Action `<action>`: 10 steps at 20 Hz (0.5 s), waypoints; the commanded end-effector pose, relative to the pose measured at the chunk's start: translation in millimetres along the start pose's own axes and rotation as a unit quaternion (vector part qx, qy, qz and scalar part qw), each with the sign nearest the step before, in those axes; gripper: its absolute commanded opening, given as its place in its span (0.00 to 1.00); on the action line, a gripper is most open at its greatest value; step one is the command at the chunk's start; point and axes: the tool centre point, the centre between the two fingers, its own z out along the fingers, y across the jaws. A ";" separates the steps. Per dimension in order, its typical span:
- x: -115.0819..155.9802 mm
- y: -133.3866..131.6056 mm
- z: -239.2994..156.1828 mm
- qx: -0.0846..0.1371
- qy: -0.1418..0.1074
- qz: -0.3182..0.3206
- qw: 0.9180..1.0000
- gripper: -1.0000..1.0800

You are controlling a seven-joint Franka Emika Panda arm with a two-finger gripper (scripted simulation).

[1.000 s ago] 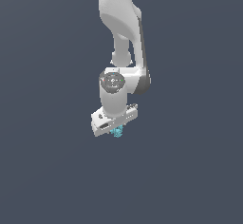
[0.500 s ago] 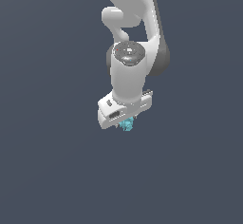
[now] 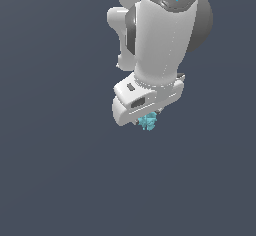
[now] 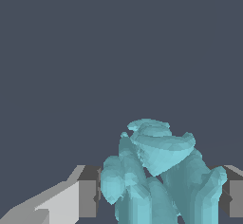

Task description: Pick up the object and move it to a goal position.

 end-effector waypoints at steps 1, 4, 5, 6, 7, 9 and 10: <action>6.1 -4.5 -16.3 0.000 -0.001 0.000 1.000 0.00; 12.2 -8.1 -30.5 0.000 -0.001 0.000 1.000 0.00; 13.8 -9.0 -34.2 0.000 -0.001 0.000 1.000 0.00; 15.3 -9.9 -37.5 0.000 -0.001 0.000 1.000 0.00; 16.6 -10.6 -40.3 0.000 -0.001 0.000 1.000 0.00; 18.6 -11.7 -44.9 0.000 -0.001 0.000 1.000 0.00; 19.4 -12.1 -46.6 0.000 -0.001 0.000 1.000 0.00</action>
